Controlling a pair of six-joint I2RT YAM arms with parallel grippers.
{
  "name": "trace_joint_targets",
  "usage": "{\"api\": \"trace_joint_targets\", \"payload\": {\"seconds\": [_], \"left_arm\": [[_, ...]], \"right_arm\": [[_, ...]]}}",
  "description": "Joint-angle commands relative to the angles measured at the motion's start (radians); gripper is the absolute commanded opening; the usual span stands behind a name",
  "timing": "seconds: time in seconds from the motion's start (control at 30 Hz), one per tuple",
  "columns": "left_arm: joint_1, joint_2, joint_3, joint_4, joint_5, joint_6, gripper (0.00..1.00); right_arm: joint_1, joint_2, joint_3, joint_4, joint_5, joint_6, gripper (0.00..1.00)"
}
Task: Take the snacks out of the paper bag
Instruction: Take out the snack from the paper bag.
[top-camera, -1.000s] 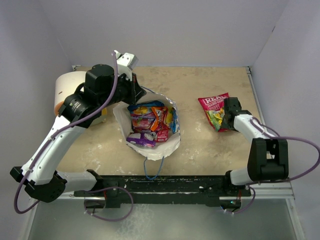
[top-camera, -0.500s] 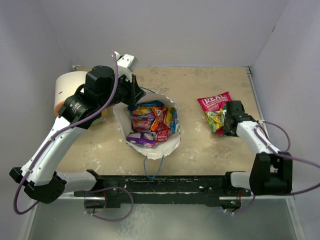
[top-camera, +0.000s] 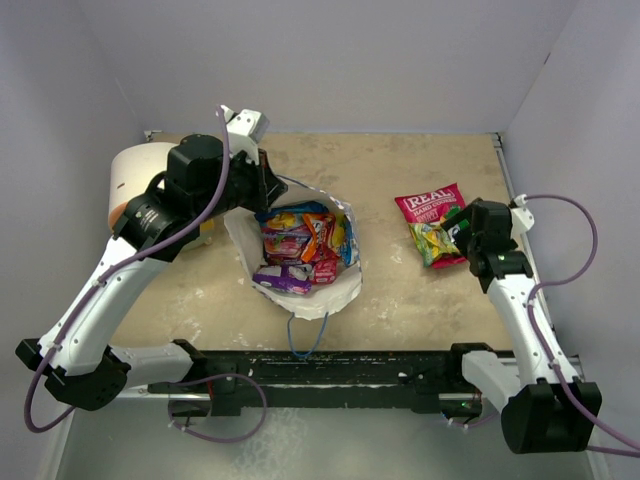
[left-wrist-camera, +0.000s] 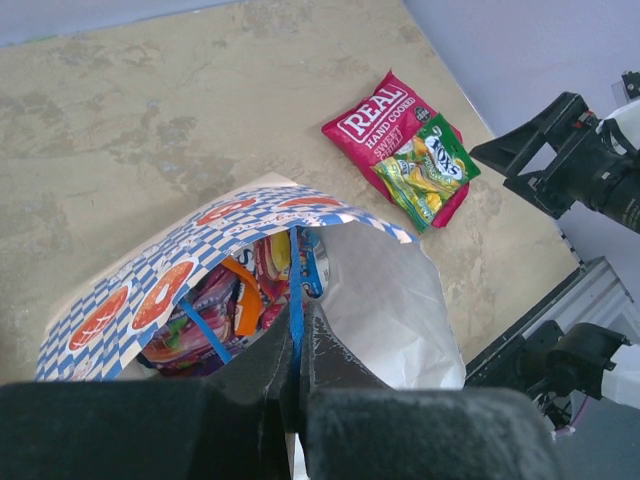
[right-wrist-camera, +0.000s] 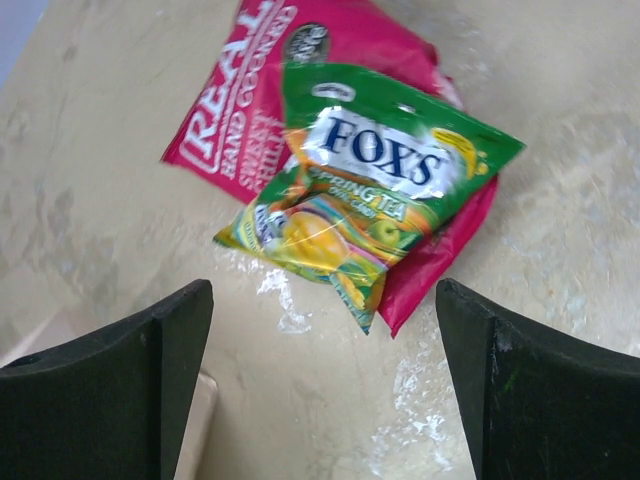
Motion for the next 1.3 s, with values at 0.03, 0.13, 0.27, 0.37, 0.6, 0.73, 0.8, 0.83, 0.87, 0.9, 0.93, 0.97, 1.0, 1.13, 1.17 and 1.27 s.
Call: {"api": "trace_joint_targets", "payload": {"seconds": [0.03, 0.13, 0.27, 0.37, 0.6, 0.73, 0.8, 0.83, 0.87, 0.9, 0.93, 0.97, 1.0, 1.13, 1.17, 1.27], "left_arm": [[-0.001, -0.030, -0.003, 0.062, 0.030, -0.145, 0.00], [-0.001, -0.022, -0.002, 0.047, 0.073, -0.225, 0.00], [-0.001, -0.033, -0.040, 0.047, 0.096, -0.308, 0.00], [-0.001, -0.049, -0.058, 0.051, 0.093, -0.341, 0.00], [-0.001, -0.062, -0.088, 0.042, 0.091, -0.386, 0.00], [0.000, -0.055, -0.087, 0.053, 0.106, -0.404, 0.00], [-0.001, -0.060, -0.089, 0.070, 0.111, -0.409, 0.00], [-0.001, -0.062, -0.090, 0.077, 0.113, -0.409, 0.00], [-0.001, -0.066, -0.092, 0.082, 0.114, -0.409, 0.00], [-0.001, -0.070, -0.095, 0.086, 0.114, -0.408, 0.00], [-0.001, -0.074, -0.099, 0.090, 0.114, -0.406, 0.00], [-0.001, -0.079, -0.103, 0.096, 0.114, -0.404, 0.00], [-0.001, -0.083, -0.107, 0.102, 0.116, -0.403, 0.00], [-0.001, -0.094, -0.109, 0.121, 0.123, -0.390, 0.00], [-0.001, -0.095, -0.108, 0.123, 0.123, -0.383, 0.00], [-0.001, -0.096, -0.105, 0.128, 0.125, -0.361, 0.00]], "right_arm": [[-0.001, -0.002, 0.029, 0.059, -0.291, -0.253, 0.92], [0.000, 0.032, 0.041, 0.017, -0.467, -0.232, 0.92], [0.034, 0.015, 0.014, -0.009, -0.581, -0.219, 0.94], [0.100, -0.038, 0.038, -0.037, -0.561, -0.242, 0.96], [0.223, -0.048, 0.214, -0.106, -0.610, -0.399, 1.00], [0.281, -0.060, 0.317, -0.064, -0.667, -0.465, 1.00], [0.339, -0.060, 0.348, -0.036, -0.671, -0.493, 1.00], [0.365, -0.060, 0.359, -0.021, -0.672, -0.510, 1.00], [0.392, -0.059, 0.372, -0.006, -0.672, -0.522, 1.00], [0.417, -0.057, 0.384, 0.010, -0.675, -0.535, 1.00], [0.439, -0.054, 0.394, 0.024, -0.679, -0.549, 1.00], [0.463, -0.049, 0.408, 0.037, -0.685, -0.564, 1.00], [0.485, -0.042, 0.427, 0.048, -0.685, -0.576, 1.00], [0.586, 0.006, 0.473, 0.079, -0.667, -0.620, 1.00], [0.614, 0.024, 0.485, 0.082, -0.654, -0.633, 1.00], [0.716, 0.101, 0.524, 0.081, -0.590, -0.681, 1.00]]}}
